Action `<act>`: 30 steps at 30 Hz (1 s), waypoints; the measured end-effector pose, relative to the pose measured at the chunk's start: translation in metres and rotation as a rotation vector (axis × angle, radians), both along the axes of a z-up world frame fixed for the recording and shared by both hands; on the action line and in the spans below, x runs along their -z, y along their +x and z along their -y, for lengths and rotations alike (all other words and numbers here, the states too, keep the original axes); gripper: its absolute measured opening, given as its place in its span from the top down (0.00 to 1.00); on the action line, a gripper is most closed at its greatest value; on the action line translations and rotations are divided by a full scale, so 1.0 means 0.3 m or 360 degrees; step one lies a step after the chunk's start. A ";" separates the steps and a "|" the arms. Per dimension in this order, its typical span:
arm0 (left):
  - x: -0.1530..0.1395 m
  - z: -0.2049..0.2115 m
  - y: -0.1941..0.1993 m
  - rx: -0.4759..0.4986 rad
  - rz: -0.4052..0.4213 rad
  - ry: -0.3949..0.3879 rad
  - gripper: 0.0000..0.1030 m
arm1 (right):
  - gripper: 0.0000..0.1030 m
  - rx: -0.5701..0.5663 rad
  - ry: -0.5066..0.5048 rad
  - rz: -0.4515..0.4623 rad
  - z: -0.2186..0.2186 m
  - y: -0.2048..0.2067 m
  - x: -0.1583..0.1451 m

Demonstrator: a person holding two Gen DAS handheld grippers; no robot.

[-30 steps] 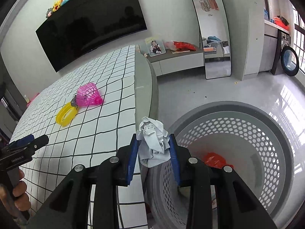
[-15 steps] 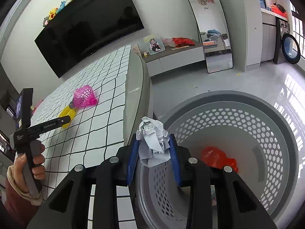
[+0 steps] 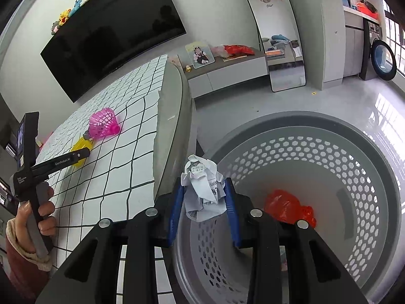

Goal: Collect trash
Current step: 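Carry the white paper over the basket while the left gripper grasps the yellow ring, then carry the yellow ring over the basket with the left gripper while the right holds the paper there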

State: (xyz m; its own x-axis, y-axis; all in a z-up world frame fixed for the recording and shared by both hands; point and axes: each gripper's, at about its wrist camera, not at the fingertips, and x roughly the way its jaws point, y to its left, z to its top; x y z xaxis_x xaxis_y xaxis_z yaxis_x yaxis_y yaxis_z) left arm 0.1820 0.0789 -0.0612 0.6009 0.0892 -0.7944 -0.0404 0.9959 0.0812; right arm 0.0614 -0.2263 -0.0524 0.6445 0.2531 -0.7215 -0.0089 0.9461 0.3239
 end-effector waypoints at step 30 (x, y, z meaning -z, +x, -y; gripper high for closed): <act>-0.157 0.017 -0.449 0.0105 0.0218 -0.0031 0.30 | 0.69 0.0189 -0.0033 0.0047 0.053 -0.311 -0.054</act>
State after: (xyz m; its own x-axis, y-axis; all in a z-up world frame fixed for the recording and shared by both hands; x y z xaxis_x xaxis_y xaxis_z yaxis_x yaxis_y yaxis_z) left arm 0.0472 0.0738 -0.0139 0.7080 0.0313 -0.7055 0.0158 0.9981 0.0601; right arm -0.0319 -0.2421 -0.0363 0.6903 0.1587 -0.7059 0.0945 0.9475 0.3054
